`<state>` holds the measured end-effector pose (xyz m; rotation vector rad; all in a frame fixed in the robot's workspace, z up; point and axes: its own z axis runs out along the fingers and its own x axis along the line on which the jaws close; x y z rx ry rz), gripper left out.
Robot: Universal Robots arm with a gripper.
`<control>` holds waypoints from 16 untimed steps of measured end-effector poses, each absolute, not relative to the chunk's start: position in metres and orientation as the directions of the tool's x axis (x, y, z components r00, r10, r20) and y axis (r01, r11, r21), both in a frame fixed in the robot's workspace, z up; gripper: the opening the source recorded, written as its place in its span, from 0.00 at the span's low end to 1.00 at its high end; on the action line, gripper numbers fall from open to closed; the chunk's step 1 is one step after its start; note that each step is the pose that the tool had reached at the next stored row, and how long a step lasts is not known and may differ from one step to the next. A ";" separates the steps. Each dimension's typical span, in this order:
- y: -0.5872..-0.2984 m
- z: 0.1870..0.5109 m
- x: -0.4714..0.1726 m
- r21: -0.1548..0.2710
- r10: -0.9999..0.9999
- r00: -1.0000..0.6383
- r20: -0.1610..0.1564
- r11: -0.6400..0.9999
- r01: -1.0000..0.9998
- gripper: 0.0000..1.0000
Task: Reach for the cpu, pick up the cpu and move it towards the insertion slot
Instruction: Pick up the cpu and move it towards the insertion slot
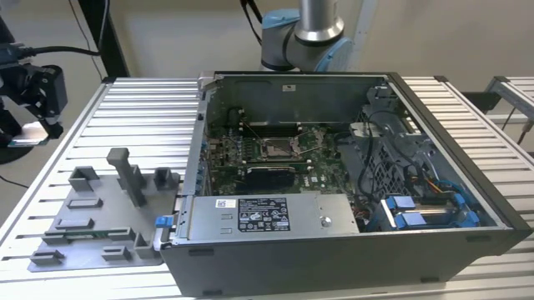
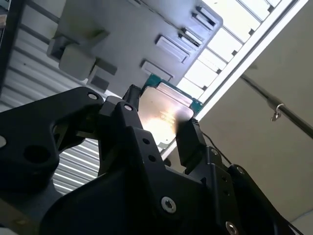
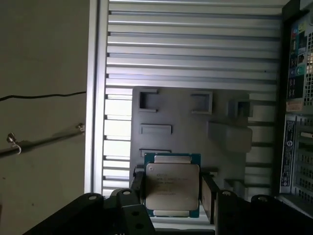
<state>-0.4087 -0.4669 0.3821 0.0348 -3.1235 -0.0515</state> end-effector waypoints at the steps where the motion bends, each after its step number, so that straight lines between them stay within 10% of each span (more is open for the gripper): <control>1: -0.467 0.382 -0.406 0.033 -0.023 -1.000 0.017 0.999 -0.022 0.00; 16: -0.467 0.382 -0.370 0.033 -0.022 -1.000 0.017 0.999 -0.022 0.00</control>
